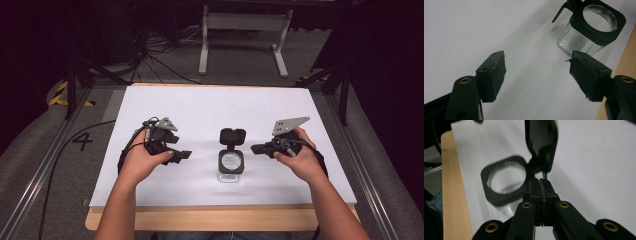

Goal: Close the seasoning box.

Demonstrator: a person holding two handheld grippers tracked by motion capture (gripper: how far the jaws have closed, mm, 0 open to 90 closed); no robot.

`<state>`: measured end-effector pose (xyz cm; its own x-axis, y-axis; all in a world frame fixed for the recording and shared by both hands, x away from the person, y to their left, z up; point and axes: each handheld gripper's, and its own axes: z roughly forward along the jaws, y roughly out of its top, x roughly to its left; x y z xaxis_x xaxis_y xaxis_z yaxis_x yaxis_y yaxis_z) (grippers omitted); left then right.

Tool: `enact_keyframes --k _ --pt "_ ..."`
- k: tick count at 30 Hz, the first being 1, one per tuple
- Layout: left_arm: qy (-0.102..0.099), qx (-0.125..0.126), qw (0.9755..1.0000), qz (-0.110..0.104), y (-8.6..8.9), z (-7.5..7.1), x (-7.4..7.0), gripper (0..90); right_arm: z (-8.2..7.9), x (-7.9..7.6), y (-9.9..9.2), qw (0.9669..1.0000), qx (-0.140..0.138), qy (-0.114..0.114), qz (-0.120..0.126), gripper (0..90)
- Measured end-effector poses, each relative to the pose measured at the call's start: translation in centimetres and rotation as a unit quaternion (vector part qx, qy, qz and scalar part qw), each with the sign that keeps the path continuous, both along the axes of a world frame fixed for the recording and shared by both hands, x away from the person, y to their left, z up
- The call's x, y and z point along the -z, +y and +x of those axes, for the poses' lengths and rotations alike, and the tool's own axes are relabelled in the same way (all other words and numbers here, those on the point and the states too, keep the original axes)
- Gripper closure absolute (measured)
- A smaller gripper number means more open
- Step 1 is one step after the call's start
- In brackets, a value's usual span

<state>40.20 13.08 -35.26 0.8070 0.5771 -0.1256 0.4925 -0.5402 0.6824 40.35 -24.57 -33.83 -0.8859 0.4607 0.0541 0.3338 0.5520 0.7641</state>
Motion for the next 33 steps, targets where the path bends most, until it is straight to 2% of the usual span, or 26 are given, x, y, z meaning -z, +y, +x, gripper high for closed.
enact_keyframes --k 3,5,8,11,12,14,15,16,17,18,19,21,23,24,25,26,29,33 --pt "0.008 0.016 0.9998 0.003 -0.4 -0.3 -0.1 35.8 0.5 -1.3 0.1 0.9999 0.004 -0.009 0.007 89.8" --pt "0.013 0.014 0.9996 -0.021 -0.6 -0.5 -0.3 47.1 1.0 -2.8 0.4 0.9998 0.003 -0.017 0.012 89.8" --pt "0.013 0.034 0.9991 -0.023 -1.0 -0.7 -0.3 56.1 1.7 -4.4 0.9 0.9996 0.004 -0.025 0.015 89.8" --pt "0.029 0.058 0.9975 -0.028 -1.5 -1.0 -0.4 68.7 2.5 -5.3 1.5 0.9995 0.004 -0.027 0.014 89.8" --pt "0.031 0.071 0.9965 -0.032 -1.8 -1.1 -0.3 71.9 2.7 -5.6 1.7 0.9995 0.003 -0.026 0.015 89.8" --pt "0.059 0.091 0.9937 -0.028 -2.6 -1.2 -0.2 75.5 3.2 -6.0 2.3 0.9995 0.001 -0.028 0.016 89.8" --pt "0.059 0.091 0.9937 -0.028 -2.6 -1.2 -0.2 75.8 3.3 -6.1 2.4 0.9995 0.000 -0.029 0.014 89.8" --pt "0.073 0.123 0.9894 -0.025 -3.5 -1.4 0.3 77.4 3.6 -6.2 2.7 0.9995 -0.002 -0.028 0.013 89.8" --pt "0.076 0.138 0.9873 -0.022 -4.0 -1.5 0.4 79.1 3.8 -6.2 3.0 0.9996 -0.002 -0.027 0.012 89.8" --pt "0.082 0.147 0.9855 -0.023 -4.5 -1.6 0.6 80.9 3.9 -6.2 3.2 0.9996 -0.003 -0.026 0.012 89.8" --pt "0.082 0.147 0.9855 -0.023 -4.5 -1.6 0.6 82.2 4.1 -6.1 3.4 0.9996 -0.002 -0.025 0.010 89.7" --pt "0.089 0.171 0.9810 -0.022 -5.4 -1.8 0.9 83.7 4.3 -6.0 3.7 0.9997 -0.003 -0.022 0.009 89.8" --pt "0.099 0.181 0.9784 -0.019 -6.2 -1.9 1.4 85.8 4.6 -5.7 4.1 0.9998 -0.003 -0.018 0.005 89.7" --pt "0.108 0.186 0.9766 -0.006 -6.5 -1.8 1.5 86.5 4.7 -5.5 4.2 0.9999 -0.004 -0.015 0.004 89.7" --pt "0.115 0.187 0.9756 -0.005 -7.0 -1.8 2.1 86.5 4.9 -5.2 4.4 0.9999 -0.006 -0.011 0.002 89.7" --pt "0.115 0.187 0.9756 -0.005 -7.0 -1.8 2.1 86.7 4.9 -5.2 4.4 0.9999 -0.006 -0.011 0.002 89.7" --pt "0.130 0.194 0.9724 0.004 -7.8 -1.6 2.9 87.1 5.0 -4.8 4.8 1.0000 -0.008 -0.005 -0.001 89.7" --pt "0.129 0.198 0.9717 0.009 -8.7 -1.6 3.5 87.5 5.0 -4.3 5.1 0.9999 -0.010 -0.001 -0.003 89.7"
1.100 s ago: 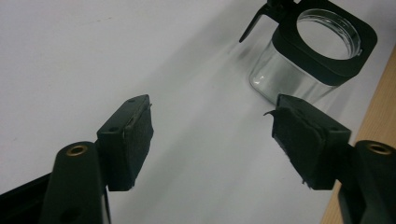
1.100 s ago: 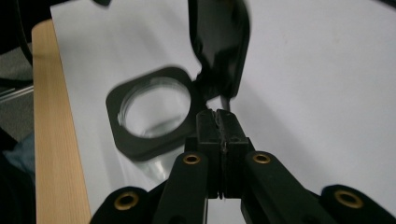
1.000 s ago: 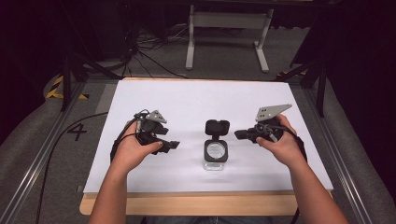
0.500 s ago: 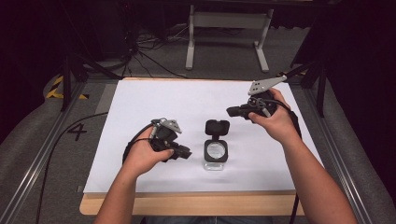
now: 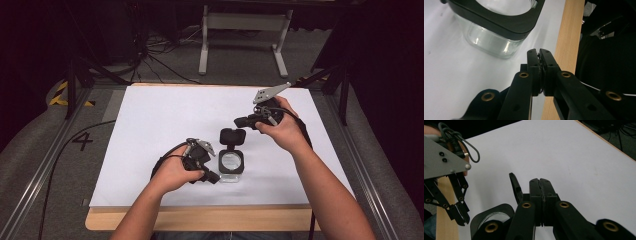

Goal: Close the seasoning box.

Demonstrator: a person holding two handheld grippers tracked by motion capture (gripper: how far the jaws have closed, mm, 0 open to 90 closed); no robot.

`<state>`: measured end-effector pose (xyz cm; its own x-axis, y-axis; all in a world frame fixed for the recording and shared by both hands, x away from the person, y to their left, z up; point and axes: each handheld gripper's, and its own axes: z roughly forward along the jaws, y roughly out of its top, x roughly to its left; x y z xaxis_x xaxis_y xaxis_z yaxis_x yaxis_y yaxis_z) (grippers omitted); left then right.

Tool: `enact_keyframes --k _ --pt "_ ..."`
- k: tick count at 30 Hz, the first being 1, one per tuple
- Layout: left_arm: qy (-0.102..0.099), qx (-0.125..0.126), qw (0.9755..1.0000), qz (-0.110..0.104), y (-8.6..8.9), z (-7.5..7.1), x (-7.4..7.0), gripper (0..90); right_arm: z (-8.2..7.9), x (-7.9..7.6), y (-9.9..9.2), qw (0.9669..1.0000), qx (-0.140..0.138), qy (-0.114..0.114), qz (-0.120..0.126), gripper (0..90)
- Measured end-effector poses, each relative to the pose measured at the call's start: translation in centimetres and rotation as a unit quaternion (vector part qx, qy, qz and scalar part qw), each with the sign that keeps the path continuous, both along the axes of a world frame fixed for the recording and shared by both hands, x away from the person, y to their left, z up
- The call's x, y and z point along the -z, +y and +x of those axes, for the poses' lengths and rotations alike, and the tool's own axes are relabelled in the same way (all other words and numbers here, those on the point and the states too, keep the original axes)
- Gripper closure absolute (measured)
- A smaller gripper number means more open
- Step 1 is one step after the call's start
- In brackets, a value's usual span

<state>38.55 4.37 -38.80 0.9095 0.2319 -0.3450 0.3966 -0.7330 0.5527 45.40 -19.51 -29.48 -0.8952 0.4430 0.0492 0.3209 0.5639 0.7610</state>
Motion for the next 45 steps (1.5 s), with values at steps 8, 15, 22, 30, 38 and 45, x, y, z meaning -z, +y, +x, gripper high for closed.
enact_keyframes --k 8,15,22,30,38,45 --pt "-0.008 -0.017 0.9997 -0.017 -0.9 0.1 0.5 89.8 -0.1 0.4 0.2 1.0000 -0.001 -0.001 -0.004 89.7" --pt "-0.007 -0.017 0.9997 -0.016 -1.1 0.0 0.5 89.8 -0.8 0.5 0.4 0.9999 -0.011 -0.003 -0.003 89.7" --pt "-0.008 -0.013 0.9998 -0.015 -1.0 0.1 0.5 89.7 -2.6 1.3 0.7 0.9994 -0.034 0.001 -0.011 89.7" --pt "-0.015 -0.014 0.9997 -0.011 -1.1 0.0 0.5 89.2 -4.9 3.1 1.1 0.9983 -0.053 0.012 -0.023 89.6" --pt "-0.015 -0.016 0.9997 -0.013 -1.1 -0.1 0.5 88.6 -5.7 5.3 1.5 0.9968 -0.062 0.031 -0.041 89.6" --pt "-0.016 -0.016 0.9997 -0.011 -1.2 -0.1 0.5 88.4 -5.8 6.0 1.4 0.9970 -0.062 0.034 -0.032 89.5"
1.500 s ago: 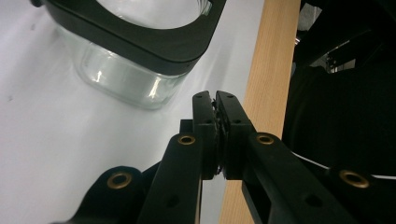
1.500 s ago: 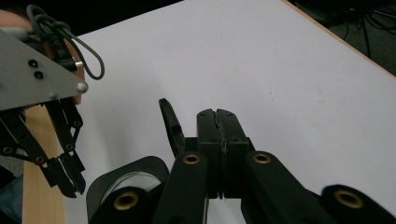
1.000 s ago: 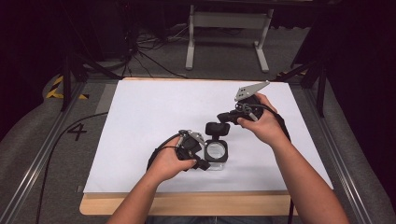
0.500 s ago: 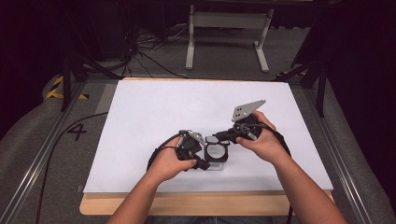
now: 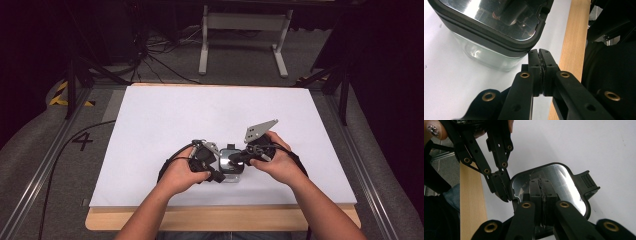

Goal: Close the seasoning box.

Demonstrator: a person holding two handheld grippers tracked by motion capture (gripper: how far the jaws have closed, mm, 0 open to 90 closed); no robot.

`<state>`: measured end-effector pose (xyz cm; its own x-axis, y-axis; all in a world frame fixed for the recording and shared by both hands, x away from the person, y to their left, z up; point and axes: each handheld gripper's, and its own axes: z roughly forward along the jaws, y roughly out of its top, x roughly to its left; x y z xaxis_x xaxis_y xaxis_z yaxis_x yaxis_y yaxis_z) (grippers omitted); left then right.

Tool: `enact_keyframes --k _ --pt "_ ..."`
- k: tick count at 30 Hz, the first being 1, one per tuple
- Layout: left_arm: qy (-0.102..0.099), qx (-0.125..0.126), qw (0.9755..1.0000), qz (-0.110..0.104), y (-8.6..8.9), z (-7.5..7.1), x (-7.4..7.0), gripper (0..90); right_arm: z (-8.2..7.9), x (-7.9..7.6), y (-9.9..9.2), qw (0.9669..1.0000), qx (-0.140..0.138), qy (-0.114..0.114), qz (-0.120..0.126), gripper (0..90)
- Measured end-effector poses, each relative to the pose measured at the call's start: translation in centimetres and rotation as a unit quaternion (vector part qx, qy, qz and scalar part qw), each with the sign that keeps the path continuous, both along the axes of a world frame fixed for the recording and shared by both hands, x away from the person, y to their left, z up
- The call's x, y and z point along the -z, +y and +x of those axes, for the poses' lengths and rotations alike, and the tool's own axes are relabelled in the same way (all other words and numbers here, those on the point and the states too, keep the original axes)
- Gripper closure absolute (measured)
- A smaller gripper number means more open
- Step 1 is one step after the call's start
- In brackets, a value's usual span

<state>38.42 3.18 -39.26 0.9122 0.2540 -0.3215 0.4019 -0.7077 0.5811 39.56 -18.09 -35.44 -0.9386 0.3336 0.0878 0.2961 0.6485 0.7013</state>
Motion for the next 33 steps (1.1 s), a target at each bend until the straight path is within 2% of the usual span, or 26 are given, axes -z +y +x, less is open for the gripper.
enact_keyframes --k 10,14,17,18,23,26,28,30,33 --pt "-0.001 0.001 1.0000 0.002 0.0 -0.1 0.0 87.9 0.0 0.0 0.0 1.0000 0.002 0.004 0.000 89.5" --pt "-0.001 -0.005 1.0000 -0.002 0.2 -0.3 -0.3 86.8 0.0 -0.2 0.0 1.0000 0.005 -0.004 -0.003 88.1" --pt "-0.005 -0.005 1.0000 -0.005 0.6 -0.3 -0.6 84.5 0.0 -0.6 -0.2 0.9999 0.006 0.000 0.011 86.4" --pt "-0.006 -0.012 0.9999 -0.010 0.9 -0.4 -0.9 84.5 0.1 -0.9 -0.3 0.9998 0.007 -0.001 0.017 85.0" --pt "-0.021 -0.035 0.9988 -0.025 2.9 -0.4 -2.1 80.6 0.3 -2.6 -2.0 0.9987 0.030 -0.021 0.035 78.6" --pt "-0.028 -0.074 0.9960 -0.040 5.1 -0.3 -2.9 79.3 0.6 -3.5 -3.6 0.9960 0.060 -0.041 0.053 72.4" --pt "-0.040 -0.097 0.9936 -0.044 6.4 -0.1 -3.3 77.9 0.8 -3.9 -4.8 0.9937 0.078 -0.049 0.064 68.9" --pt "-0.048 -0.120 0.9901 -0.056 7.7 0.0 -3.5 75.6 1.0 -4.1 -5.8 0.9922 0.090 -0.050 0.071 66.7" --pt "-0.062 -0.156 0.9837 -0.062 9.7 0.4 -3.9 72.4 1.5 -4.3 -7.6 0.9886 0.118 -0.057 0.074 64.4"
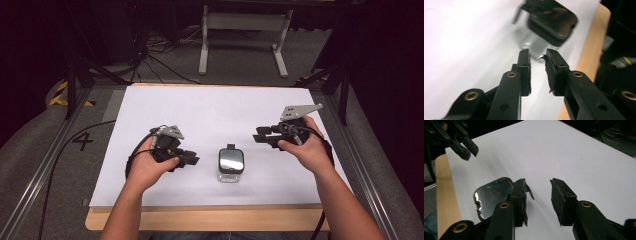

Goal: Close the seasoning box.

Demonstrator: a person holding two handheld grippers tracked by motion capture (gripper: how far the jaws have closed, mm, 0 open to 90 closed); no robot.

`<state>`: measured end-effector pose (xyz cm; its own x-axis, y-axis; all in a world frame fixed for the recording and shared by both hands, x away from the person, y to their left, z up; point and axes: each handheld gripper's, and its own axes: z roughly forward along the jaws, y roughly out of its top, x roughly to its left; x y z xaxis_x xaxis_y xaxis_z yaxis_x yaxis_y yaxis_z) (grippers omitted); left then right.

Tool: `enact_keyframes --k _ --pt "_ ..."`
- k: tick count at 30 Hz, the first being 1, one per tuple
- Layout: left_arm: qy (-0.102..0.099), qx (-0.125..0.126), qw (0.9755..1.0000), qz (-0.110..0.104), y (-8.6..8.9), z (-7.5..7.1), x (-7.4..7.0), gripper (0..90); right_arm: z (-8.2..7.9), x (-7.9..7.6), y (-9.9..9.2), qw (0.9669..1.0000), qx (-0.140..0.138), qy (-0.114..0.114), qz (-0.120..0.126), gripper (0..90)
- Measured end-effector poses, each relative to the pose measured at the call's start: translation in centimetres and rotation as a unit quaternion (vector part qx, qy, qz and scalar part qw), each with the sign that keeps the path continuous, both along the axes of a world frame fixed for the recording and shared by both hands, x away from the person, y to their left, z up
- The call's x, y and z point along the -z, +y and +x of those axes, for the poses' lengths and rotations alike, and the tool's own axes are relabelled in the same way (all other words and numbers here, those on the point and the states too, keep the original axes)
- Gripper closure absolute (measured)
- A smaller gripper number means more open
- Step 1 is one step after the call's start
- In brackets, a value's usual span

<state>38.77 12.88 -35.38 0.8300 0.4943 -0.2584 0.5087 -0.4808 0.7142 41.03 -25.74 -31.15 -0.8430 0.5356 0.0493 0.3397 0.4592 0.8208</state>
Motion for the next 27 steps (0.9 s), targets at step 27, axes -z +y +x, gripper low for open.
enact_keyframes --k 27 --pt "-0.056 -0.197 0.9788 -0.007 7.7 4.6 6.2 39.1 3.9 7.3 -10.4 0.9824 0.183 0.020 -0.030 49.8"
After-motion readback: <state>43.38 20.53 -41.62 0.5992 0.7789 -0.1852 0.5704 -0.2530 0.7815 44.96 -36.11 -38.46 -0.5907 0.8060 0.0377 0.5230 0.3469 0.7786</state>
